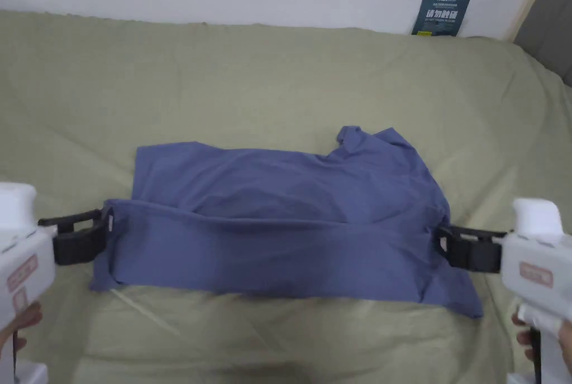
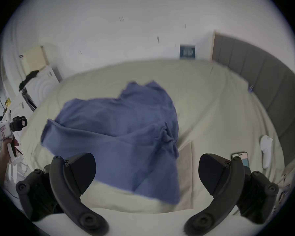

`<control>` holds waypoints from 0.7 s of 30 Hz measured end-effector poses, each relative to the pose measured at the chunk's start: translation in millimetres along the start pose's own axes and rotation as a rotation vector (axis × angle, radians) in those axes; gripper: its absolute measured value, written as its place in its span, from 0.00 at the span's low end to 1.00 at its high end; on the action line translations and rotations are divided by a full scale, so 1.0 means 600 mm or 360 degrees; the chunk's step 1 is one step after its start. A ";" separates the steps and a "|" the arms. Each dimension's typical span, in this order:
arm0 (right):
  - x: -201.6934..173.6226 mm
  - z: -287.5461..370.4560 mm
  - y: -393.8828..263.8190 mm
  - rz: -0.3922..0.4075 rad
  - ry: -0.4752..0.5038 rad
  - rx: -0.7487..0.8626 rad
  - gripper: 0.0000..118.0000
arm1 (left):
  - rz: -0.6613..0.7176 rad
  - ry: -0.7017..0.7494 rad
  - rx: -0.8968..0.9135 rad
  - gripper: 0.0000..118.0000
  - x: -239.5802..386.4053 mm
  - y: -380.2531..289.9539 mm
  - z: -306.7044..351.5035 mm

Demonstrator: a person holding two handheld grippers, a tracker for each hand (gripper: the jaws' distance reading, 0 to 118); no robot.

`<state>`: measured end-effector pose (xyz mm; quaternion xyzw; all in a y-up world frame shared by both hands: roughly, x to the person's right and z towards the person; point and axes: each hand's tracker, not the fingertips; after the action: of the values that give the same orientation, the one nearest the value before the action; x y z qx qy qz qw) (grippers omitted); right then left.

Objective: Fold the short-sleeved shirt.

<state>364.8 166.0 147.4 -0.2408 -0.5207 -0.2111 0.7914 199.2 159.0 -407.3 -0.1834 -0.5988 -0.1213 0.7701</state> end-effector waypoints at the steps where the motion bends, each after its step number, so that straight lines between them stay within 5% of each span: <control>1: -0.017 0.043 -0.026 -0.0019 -0.0006 0.0134 1.00 | 0.0040 0.0025 0.0093 0.91 0.005 -0.018 0.041; 5: -0.070 0.138 -0.123 -0.0129 0.0036 0.0346 0.98 | 0.0163 0.0036 -0.0122 0.91 0.011 -0.095 0.123; 6: -0.082 0.152 -0.141 -0.0151 0.0001 0.0343 0.86 | 0.0183 0.0042 -0.0125 0.87 -0.004 -0.120 0.122; 7: -0.099 0.162 -0.154 -0.0170 -0.0006 0.0349 0.63 | 0.0178 0.0026 -0.0119 0.74 -0.006 -0.134 0.129; 8: -0.107 0.169 -0.164 -0.0177 -0.0020 0.0340 0.32 | 0.0169 0.0030 -0.0145 0.45 -0.007 -0.146 0.135; 9: -0.114 0.173 -0.173 -0.0182 -0.0073 0.0322 0.01 | 0.0142 0.0033 -0.0261 0.00 0.000 -0.148 0.125; 17: -0.124 0.176 -0.195 -0.0295 -0.0026 0.0267 0.01 | 0.0092 0.0019 -0.0420 0.00 -0.009 -0.139 0.045; 20: -0.119 0.168 -0.194 -0.0298 -0.0036 0.0235 0.01 | 0.0018 0.0013 -0.0479 0.95 -0.011 -0.133 -0.012; 21: -0.117 0.166 -0.193 -0.0298 -0.0041 0.0227 0.01 | -0.0027 0.0016 -0.0531 0.99 -0.015 -0.132 -0.036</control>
<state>199.2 139.5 135.3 -0.1371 -0.5648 -0.2435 0.7765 183.8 77.9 -409.5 -0.3032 -0.5681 -0.2263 0.7309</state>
